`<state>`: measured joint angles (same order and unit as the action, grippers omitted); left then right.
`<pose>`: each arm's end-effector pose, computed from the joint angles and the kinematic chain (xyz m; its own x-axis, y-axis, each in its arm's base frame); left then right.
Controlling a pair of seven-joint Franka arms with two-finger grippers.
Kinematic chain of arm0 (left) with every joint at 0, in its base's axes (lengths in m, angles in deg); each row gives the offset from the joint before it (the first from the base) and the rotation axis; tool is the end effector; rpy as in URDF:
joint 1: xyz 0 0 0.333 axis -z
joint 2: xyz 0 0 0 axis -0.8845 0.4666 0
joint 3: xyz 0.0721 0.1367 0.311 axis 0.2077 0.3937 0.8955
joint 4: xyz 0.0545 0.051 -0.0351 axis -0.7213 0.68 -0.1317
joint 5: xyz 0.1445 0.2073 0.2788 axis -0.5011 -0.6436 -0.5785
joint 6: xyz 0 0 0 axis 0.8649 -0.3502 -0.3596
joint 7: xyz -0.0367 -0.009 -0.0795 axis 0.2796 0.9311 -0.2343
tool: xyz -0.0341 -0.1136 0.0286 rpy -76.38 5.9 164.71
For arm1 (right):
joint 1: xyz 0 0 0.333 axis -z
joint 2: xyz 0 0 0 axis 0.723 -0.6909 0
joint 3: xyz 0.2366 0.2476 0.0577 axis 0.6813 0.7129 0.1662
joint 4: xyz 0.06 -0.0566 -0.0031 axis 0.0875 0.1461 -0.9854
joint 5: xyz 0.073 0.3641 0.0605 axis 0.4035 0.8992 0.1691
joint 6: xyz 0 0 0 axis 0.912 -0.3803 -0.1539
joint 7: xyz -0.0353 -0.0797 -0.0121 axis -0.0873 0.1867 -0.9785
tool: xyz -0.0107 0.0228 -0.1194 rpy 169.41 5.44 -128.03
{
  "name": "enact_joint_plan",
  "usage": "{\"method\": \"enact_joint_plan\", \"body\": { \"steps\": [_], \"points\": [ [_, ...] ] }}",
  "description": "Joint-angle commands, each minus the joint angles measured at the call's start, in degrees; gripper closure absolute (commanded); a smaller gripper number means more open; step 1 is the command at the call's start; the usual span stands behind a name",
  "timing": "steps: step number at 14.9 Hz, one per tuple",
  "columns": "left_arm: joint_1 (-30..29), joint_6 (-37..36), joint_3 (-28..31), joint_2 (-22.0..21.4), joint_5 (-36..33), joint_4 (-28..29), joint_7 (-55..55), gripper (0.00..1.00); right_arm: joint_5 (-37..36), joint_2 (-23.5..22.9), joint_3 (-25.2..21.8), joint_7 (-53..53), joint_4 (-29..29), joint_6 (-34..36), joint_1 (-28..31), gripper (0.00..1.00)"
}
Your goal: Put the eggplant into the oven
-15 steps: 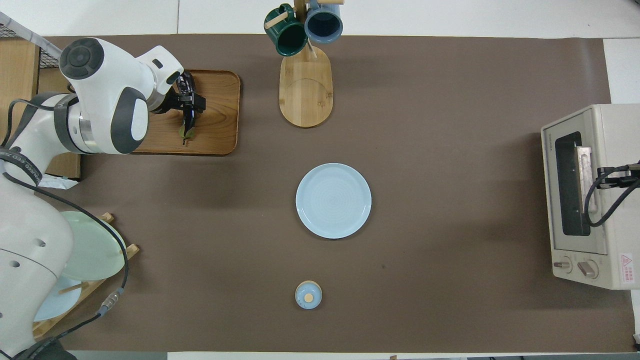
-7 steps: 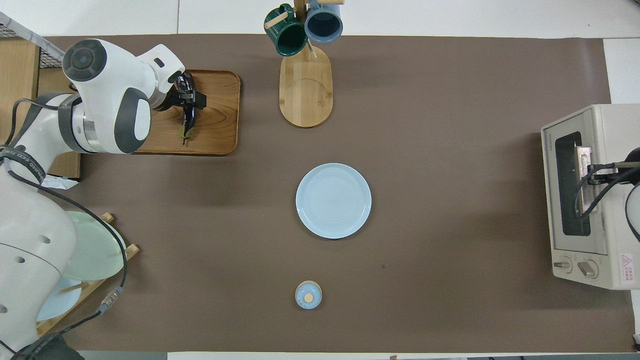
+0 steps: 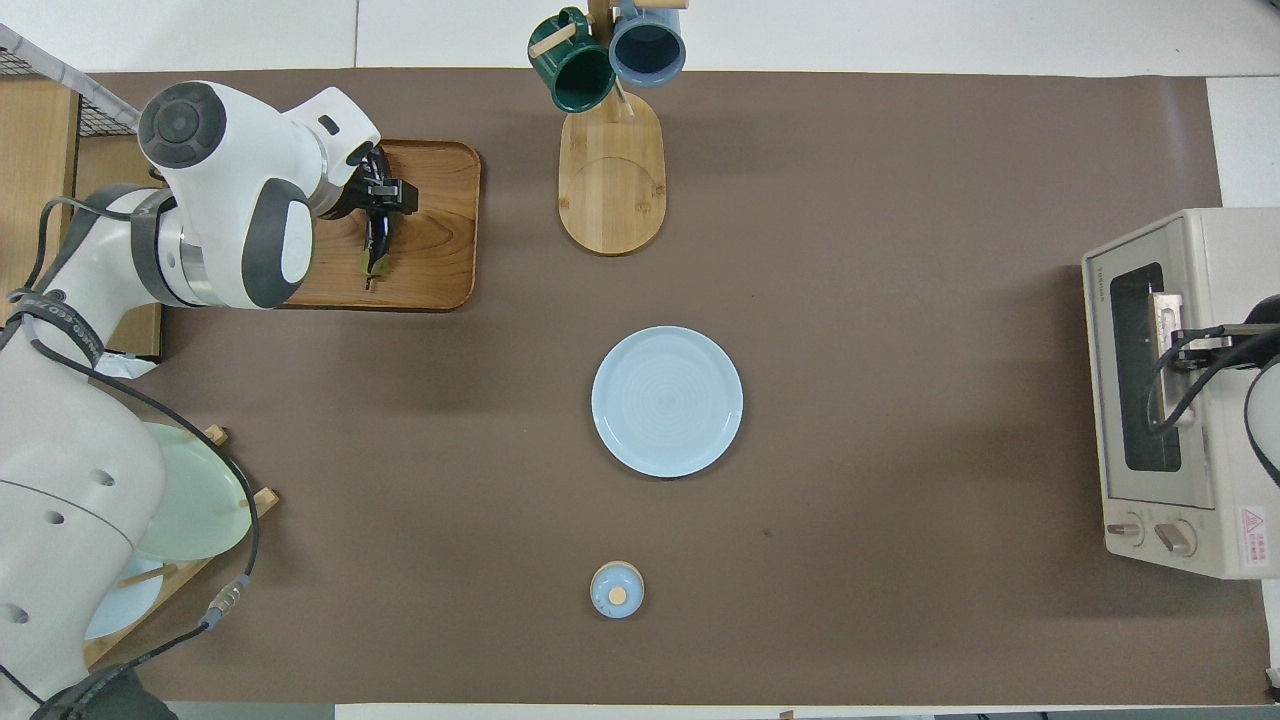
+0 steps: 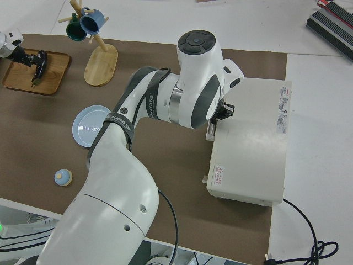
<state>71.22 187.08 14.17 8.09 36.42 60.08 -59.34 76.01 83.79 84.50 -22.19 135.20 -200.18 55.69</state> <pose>0.7109 -0.1454 0.3356 0.9743 -0.1298 0.1838 -0.1418 -0.9884 0.0535 0.5056 -0.1203 0.4969 0.9981 -0.0587 -0.0179 -0.0576 -0.9967 0.0568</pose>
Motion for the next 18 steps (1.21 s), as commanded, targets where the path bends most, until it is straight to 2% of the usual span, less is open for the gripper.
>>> {"method": "enact_joint_plan", "body": {
  "steps": [1,5,6,7,8,10,12,15,18],
  "points": [
    [0.46,1.92,0.22,0.28,-1.15,0.75,0.02,0.16,-0.36,-0.28,0.7,0.96,3.75,-4.57,-0.59,1.0],
    [0.46,2.8,0.22,0.11,-1.15,1.72,0.02,0.16,-0.19,-4.13,0.7,0.97,3.76,-9.74,-3.94,1.0],
    [0.46,2.71,0.22,0.11,-1.15,1.72,0.02,0.23,-0.19,-5.45,0.79,0.97,3.76,-11.67,-4.11,1.0],
    [0.38,2.63,0.22,0.11,-1.15,1.72,0.02,0.35,-0.19,-6.42,0.79,0.97,3.76,-12.73,-4.99,1.0],
    [0.38,2.54,0.31,0.11,-1.23,1.63,0.02,0.54,-0.19,-7.3,0.79,0.97,3.84,-13.62,-5.69,1.0],
    [0.38,2.01,0.31,0.11,-1.41,1.28,0.02,0.98,-0.1,-7.49,0.79,0.97,5.68,-16.33,-5.96,1.0],
    [0.29,0.35,0.31,0.02,-1.41,0.32,0.02,1.0,-0.1,-6.96,0.96,1.66,7.96,-19.06,-7.62,1.0],
    [0.46,-6.14,0.14,-1.38,-0.19,-2.32,0.81,1.0,-0.01,-7.66,0.96,4.04,9.91,-20.74,-8.95,1.0],
    [0.73,-15.97,0.14,-9.01,4.73,-1.53,1.6,1.0,0.34,-8.54,0.96,4.13,10.78,-21.09,-9.12,1.0]
  ]
}}
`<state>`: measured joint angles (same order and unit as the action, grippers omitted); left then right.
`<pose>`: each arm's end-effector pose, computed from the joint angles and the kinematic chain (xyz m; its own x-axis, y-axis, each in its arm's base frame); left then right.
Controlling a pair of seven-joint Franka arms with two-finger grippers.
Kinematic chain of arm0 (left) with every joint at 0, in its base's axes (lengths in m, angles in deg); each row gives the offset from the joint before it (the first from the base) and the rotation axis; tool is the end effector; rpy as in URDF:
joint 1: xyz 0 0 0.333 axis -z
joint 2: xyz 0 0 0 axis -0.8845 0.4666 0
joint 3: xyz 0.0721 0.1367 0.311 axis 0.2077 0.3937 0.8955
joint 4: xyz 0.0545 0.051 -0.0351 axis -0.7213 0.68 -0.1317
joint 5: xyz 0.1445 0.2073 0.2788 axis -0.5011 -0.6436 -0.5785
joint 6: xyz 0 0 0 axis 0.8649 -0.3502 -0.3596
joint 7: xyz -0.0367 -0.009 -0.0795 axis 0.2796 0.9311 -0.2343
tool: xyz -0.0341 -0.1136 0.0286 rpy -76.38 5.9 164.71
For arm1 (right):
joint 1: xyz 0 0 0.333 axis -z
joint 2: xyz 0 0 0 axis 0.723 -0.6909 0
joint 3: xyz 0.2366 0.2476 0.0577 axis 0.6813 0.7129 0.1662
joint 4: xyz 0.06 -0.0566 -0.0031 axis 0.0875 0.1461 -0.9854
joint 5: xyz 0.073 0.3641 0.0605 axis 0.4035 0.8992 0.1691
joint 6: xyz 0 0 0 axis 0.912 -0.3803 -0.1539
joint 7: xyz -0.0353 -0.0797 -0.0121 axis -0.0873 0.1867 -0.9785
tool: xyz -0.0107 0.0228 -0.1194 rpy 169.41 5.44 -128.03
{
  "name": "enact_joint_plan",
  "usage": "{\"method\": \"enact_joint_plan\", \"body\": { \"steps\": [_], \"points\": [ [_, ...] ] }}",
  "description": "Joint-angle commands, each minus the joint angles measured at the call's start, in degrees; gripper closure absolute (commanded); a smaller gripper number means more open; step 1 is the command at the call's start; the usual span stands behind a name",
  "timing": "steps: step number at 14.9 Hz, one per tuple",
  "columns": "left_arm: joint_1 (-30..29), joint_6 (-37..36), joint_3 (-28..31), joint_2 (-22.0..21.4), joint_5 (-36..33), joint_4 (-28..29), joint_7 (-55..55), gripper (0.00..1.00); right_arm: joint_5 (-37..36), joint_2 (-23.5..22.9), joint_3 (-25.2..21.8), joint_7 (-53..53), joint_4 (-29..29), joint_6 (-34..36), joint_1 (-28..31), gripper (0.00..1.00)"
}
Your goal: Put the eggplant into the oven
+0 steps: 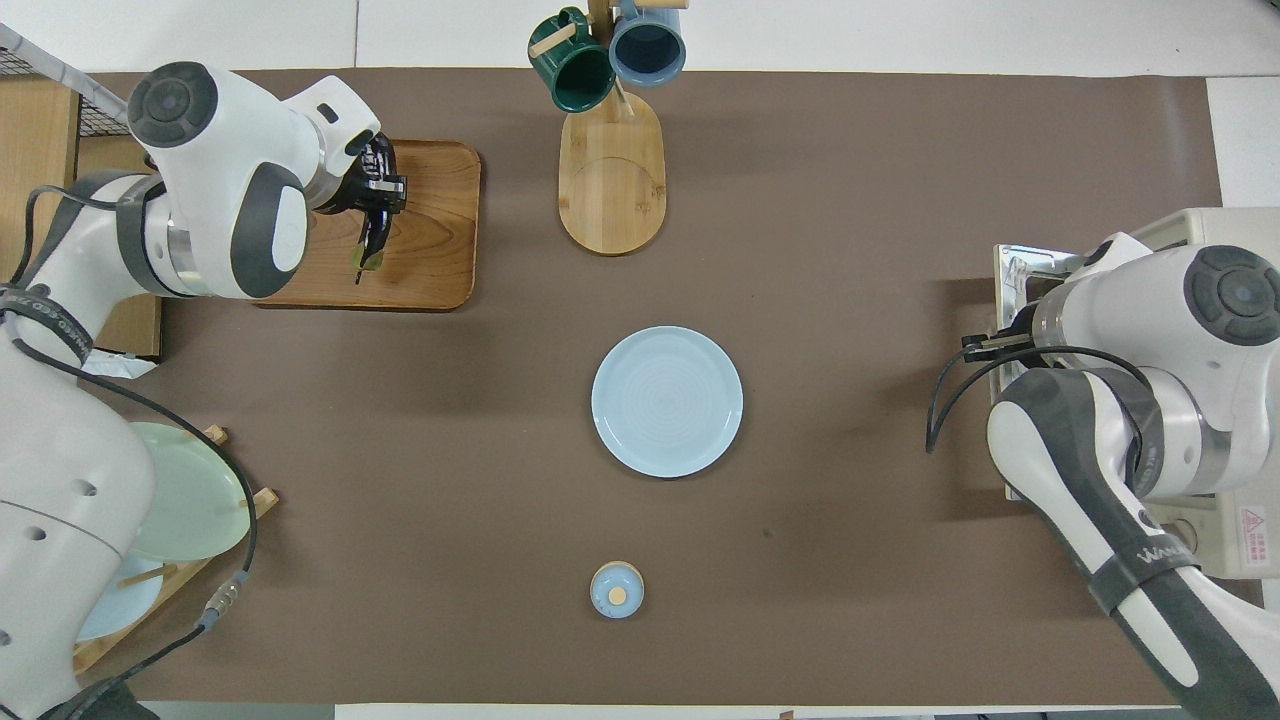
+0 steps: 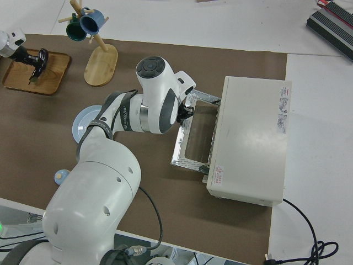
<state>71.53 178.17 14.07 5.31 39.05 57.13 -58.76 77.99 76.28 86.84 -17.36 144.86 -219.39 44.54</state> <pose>0.7033 -0.1514 0.3782 0.9864 -0.1075 0.1246 -0.1194 -0.9886 0.0920 0.5336 0.0060 0.3824 0.9957 0.0888 0.0247 0.0881 -0.9957 0.0278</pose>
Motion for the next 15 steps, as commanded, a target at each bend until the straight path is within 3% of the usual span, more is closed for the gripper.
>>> {"method": "enact_joint_plan", "body": {
  "steps": [1,5,9,12,15],
  "points": [
    [1.38,-10.06,0.24,-8.25,2.2,1.85,2.42,1.0,-1.38,-1.55,-1.38,-0.7,1.3,-2.05,1.94,1.0],
    [8.31,-14.22,0.15,-16.51,2.64,7.29,15.32,1.0,-1.2,-4.8,-1.29,-0.44,2.1,-4.25,1.85,1.0],
    [17.62,-12.91,0.15,-19.69,3.17,11.95,25.08,1.0,-1.2,-5.25,-1.2,2.46,2.18,-5.75,0.11,1.0],
    [23.78,-2.84,0.24,-20.83,4.57,18.18,29.66,1.0,-1.11,-5.34,-1.11,4.14,2.01,-6.01,-0.44,1.0],
    [28.7,5.97,0.24,-18.74,4.57,21.8,32.66,1.0,-1.2,-5.95,-1.2,4.05,-0.09,-5.23,-1.05,1.0]
  ]
}}
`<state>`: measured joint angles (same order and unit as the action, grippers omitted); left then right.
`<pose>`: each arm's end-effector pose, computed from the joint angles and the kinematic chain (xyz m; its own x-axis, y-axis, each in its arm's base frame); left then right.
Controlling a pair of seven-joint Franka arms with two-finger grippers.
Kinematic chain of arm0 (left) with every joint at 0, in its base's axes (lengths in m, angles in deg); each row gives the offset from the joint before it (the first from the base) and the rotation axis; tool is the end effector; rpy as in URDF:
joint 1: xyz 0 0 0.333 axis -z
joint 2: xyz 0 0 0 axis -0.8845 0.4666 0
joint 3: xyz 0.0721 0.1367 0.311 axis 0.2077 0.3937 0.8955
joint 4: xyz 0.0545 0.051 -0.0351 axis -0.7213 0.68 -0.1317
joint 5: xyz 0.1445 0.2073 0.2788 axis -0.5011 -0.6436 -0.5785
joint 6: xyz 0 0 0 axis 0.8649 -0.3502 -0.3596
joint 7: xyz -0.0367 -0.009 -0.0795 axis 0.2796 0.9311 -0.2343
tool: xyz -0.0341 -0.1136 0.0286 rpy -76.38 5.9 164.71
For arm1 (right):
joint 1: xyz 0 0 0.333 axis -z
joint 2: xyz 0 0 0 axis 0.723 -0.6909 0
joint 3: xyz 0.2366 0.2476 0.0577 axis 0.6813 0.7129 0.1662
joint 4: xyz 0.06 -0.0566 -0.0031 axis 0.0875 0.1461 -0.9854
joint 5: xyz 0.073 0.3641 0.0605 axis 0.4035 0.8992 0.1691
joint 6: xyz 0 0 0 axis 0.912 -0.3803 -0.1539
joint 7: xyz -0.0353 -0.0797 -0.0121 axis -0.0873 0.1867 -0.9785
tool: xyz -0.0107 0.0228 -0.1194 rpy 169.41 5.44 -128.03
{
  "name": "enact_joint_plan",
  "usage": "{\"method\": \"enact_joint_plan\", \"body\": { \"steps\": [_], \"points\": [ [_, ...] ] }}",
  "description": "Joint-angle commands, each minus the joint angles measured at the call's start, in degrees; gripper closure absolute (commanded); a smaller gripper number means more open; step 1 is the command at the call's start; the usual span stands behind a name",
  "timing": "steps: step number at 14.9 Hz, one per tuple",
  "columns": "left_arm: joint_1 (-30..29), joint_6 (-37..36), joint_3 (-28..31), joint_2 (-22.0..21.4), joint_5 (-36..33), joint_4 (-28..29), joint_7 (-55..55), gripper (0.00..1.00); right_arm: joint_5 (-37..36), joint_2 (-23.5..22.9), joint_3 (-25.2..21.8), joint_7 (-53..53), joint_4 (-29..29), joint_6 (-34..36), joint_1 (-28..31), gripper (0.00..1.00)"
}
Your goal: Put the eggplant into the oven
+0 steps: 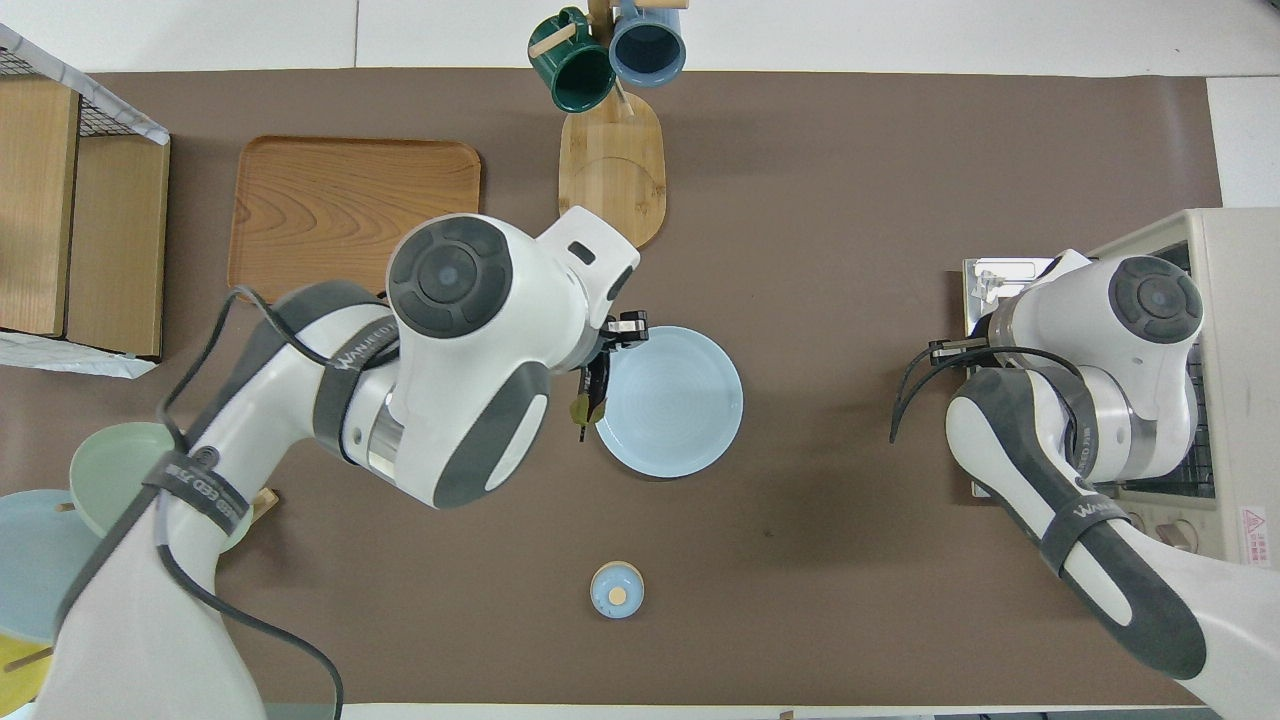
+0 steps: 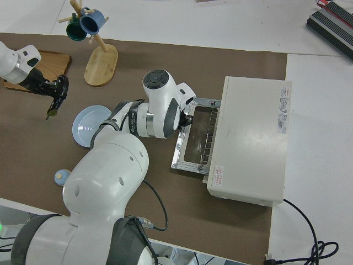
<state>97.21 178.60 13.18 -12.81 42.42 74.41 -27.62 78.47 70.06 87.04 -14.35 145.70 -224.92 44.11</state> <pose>0.4895 -0.4004 0.4520 0.9986 -0.0060 0.0517 -0.0156 -0.9822 0.1871 0.5429 0.0128 0.3265 0.9990 0.0437 -0.0004 0.0437 -0.9989 0.0192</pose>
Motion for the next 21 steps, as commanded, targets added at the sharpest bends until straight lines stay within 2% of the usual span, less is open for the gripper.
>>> {"method": "enact_joint_plan", "body": {
  "steps": [1,2,5,9,14,15,16,17,19,20,21],
  "points": [
    [4.08,7.04,1.13,0.95,1.2,4.7,1.69,1.0,-1.68,-0.25,-1.31,1.04,-2.85,2.22,-0.63,1.0],
    [5.13,8.62,1.13,2.27,1.2,4.79,2.39,1.0,-1.68,-0.52,-1.31,1.04,-4.43,4.68,-0.63,1.0],
    [6.9,12.23,1.22,5.53,1.12,5.76,2.93,1.0,-1.59,-0.35,-1.31,1.04,-5.68,6.2,-0.71,1.0],
    [8.66,15.31,1.3,5.36,1.12,9.01,3.01,1.0,-1.59,-0.26,-1.22,1.21,-5.77,6.46,-0.98,1.0],
    [7.87,15.32,1.3,5.36,1.12,8.92,1.87,1.0,-1.5,-0.08,-1.22,1.65,-5.59,6.9,-1.68,1.0],
    [7.78,15.23,1.3,5.36,1.12,8.84,1.78,0.71,-1.59,0.01,-1.14,1.83,-5.85,7.16,-2.29,1.0],
    [7.78,14.88,1.39,5.36,1.12,8.66,1.87,0.21,-1.5,0.09,-0.87,2.26,-6.47,8.04,-2.91,1.0],
    [7.78,14.62,1.57,5.36,1.12,8.49,1.87,0.0,-1.5,0.01,-0.61,4.88,-7.86,9.35,-4.04,0.92],
    [6.82,13.74,1.74,4.49,1.12,8.31,1.61,0.0,-1.59,0.01,-0.61,10.16,-8.23,10.24,-4.49,0.36],
    [5.77,12.08,1.66,3.79,1.03,7.61,1.52,0.0,-1.59,0.09,-0.61,10.0,-8.14,10.24,-4.58,0.16],
    [5.41,9.8,1.74,3.17,0.94,6.56,1.26,0.0,-1.5,0.09,-0.61,9.91,-8.05,10.24,-4.49,0.04]
  ]
}}
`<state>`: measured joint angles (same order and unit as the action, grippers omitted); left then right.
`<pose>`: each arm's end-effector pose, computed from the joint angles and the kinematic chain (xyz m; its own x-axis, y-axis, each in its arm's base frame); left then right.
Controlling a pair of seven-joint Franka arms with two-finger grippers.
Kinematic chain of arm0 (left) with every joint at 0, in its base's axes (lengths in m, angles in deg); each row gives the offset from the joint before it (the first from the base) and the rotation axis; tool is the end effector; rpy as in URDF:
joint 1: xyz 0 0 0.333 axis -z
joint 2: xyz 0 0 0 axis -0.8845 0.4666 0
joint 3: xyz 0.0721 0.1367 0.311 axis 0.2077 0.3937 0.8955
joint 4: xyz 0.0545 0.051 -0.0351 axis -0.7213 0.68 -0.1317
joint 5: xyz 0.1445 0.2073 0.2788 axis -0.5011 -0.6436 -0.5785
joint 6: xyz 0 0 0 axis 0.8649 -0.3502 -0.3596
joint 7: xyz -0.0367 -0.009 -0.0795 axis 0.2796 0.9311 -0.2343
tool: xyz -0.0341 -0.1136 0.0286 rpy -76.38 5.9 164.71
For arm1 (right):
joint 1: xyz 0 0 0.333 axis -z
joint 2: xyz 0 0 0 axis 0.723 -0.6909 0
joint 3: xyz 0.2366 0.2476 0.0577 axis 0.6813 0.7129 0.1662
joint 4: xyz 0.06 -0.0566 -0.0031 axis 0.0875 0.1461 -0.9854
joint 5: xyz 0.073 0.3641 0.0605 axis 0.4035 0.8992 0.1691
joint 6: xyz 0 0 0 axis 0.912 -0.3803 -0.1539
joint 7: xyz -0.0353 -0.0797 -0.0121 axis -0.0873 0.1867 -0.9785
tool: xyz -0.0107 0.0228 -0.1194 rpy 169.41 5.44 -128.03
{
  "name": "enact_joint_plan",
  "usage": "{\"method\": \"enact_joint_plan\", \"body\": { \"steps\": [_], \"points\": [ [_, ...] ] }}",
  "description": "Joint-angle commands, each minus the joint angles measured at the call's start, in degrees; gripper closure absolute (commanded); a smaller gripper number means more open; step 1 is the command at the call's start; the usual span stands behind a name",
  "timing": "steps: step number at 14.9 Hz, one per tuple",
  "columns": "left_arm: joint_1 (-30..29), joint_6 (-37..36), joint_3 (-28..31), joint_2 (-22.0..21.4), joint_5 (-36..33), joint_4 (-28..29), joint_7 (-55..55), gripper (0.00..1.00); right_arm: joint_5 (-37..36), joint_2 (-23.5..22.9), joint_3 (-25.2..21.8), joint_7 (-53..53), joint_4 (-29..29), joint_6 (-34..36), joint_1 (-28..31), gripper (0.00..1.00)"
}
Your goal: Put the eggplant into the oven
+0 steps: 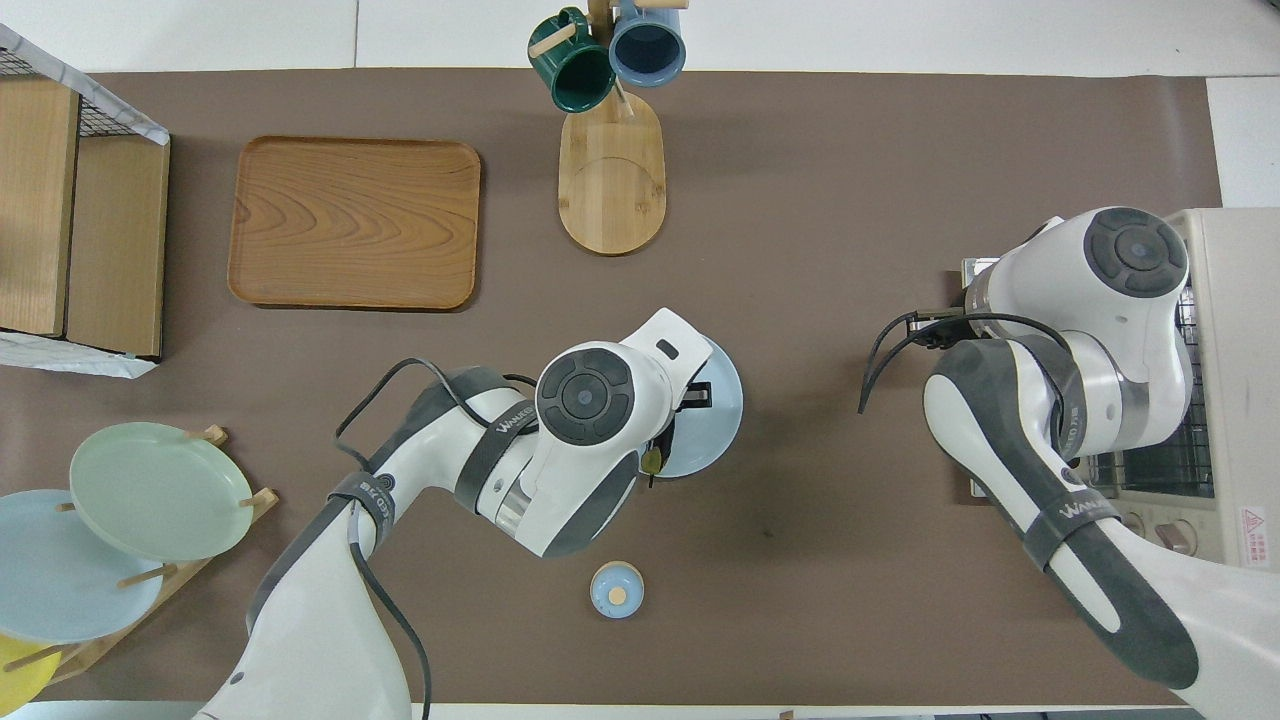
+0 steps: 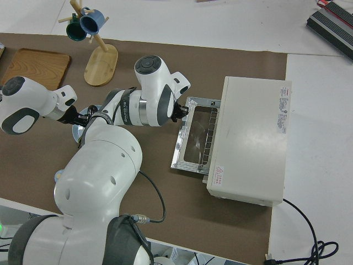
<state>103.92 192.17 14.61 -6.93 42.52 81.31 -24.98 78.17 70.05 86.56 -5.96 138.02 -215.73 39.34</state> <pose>0.4552 -0.4441 0.3564 0.9977 -0.0271 0.0621 -0.0382 -0.9820 0.1850 0.5626 0.0550 0.3676 0.9994 -0.0275 -0.0228 -0.0268 -0.9992 0.0306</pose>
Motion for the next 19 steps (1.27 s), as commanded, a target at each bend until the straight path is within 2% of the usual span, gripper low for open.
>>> {"method": "enact_joint_plan", "body": {
  "steps": [1,6,7,9,12,15,16,18,19],
  "points": [
    [-2.69,-6.06,0.31,-3.4,0.84,-1.83,-1.82,0.0,-1.2,0.36,-0.12,1.53,0.06,1.14,0.28,0.0],
    [-10.24,-17.49,0.31,-4.99,0.4,-9.56,-4.37,0.0,-1.29,0.8,0.22,1.35,-0.28,2.02,-0.85,0.0],
    [-11.66,-18.55,0.4,-5.51,0.31,-9.92,-5.77,0.0,-1.29,1.06,1.53,1.52,-0.9,2.11,-1.9,0.0],
    [-14.29,-19.78,1.28,-7.01,-1.52,-10.01,-7.36,0.0,-1.11,0.63,4.26,3.53,-3.18,2.81,-4.27,0.0],
    [-19.82,-23.65,1.54,-8.07,-6.27,-11.5,-12.08,0.0,1.0,-0.86,4.88,13.37,-9.57,6.22,-11.12,0.0],
    [-26.5,-29.18,1.54,-9.03,-6.28,-13.96,-23.32,0.0,0.39,-7.61,4.8,23.89,-22.39,13.51,-19.64,0.0],
    [-28.09,-30.67,1.54,-9.82,-6.28,-14.14,-25.97,0.0,-1.71,-11.2,4.8,27.94,-27.13,14.84,-22.8,0.0],
    [-31.08,-33.05,1.46,-12.45,-6.28,-13.97,-29.5,0.0,-4.44,-17.45,4.8,34.1,-33.39,15.47,-28.78,0.0],
    [-31.96,-34.8,1.46,-13.42,-6.28,-13.97,-31.16,0.0,-4.89,-19.48,4.88,37.09,-34.29,14.42,-30.11,0.0]
  ]
}}
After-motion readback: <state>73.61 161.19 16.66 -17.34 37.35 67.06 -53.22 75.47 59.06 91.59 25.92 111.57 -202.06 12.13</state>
